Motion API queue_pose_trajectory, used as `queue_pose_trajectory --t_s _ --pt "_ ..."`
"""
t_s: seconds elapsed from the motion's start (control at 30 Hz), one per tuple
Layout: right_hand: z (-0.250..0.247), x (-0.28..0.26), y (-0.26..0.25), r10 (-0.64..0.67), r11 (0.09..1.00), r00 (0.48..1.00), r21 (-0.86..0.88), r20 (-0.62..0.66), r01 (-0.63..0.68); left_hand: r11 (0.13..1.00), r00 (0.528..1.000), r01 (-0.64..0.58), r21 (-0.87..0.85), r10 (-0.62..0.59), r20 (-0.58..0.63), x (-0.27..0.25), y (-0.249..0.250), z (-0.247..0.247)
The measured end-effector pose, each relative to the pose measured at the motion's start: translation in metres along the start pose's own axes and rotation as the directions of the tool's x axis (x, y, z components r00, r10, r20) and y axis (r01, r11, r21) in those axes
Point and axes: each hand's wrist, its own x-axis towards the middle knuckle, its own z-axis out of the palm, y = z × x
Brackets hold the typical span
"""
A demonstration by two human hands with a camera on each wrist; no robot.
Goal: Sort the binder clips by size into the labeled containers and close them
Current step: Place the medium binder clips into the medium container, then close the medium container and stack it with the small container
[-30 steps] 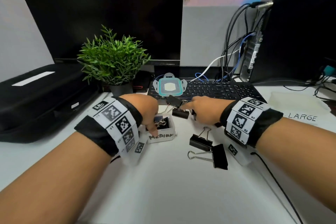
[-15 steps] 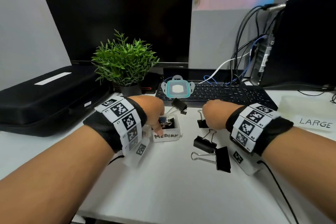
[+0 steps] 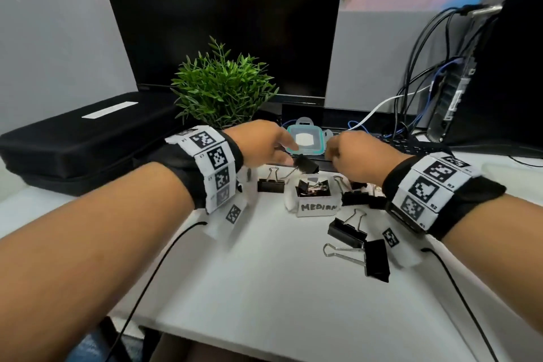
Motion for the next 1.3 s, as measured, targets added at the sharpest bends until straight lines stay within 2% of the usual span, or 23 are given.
queue_pose_trajectory --t_s 0.07,0.13,0.2,0.37,0.57,0.67,1.0,1.3 --pt "0.001 0.002 -0.005 -0.055 0.99 0.998 0.131 -0.012 0.056 0.999 0.999 0.053 0.011 -0.053 -0.013 -0.007 -0.02 -0.014" --pt "0.005 0.003 -0.011 -0.105 0.977 0.994 0.19 0.03 0.098 0.992 0.992 0.115 0.059 -0.117 0.048 -0.011 -0.039 -0.016" --pt "0.01 0.004 -0.015 -0.133 0.977 0.986 0.181 0.1 0.113 0.98 0.978 0.17 0.108 -0.181 0.103 -0.015 -0.054 -0.011" --pt "0.018 0.004 -0.012 -0.139 0.982 0.968 0.159 0.21 0.106 0.961 0.959 0.252 0.11 -0.263 0.106 -0.022 -0.076 0.002" --pt "0.018 0.001 -0.014 -0.16 0.979 0.968 0.154 0.195 0.131 0.929 0.946 0.31 0.203 -0.323 0.036 -0.015 -0.083 0.006" --pt "0.019 0.001 -0.023 -0.199 0.967 0.963 0.194 0.18 0.164 0.911 0.933 0.326 0.254 -0.354 0.071 -0.008 -0.083 0.009" --pt "0.016 -0.004 -0.038 -0.313 0.926 0.932 0.278 0.183 0.257 0.914 0.943 0.287 0.286 -0.322 0.084 0.002 -0.072 0.014" --pt "0.019 -0.006 -0.039 -0.316 0.92 0.93 0.302 0.189 0.251 0.955 0.958 0.265 0.13 -0.276 0.074 -0.013 -0.075 0.009"
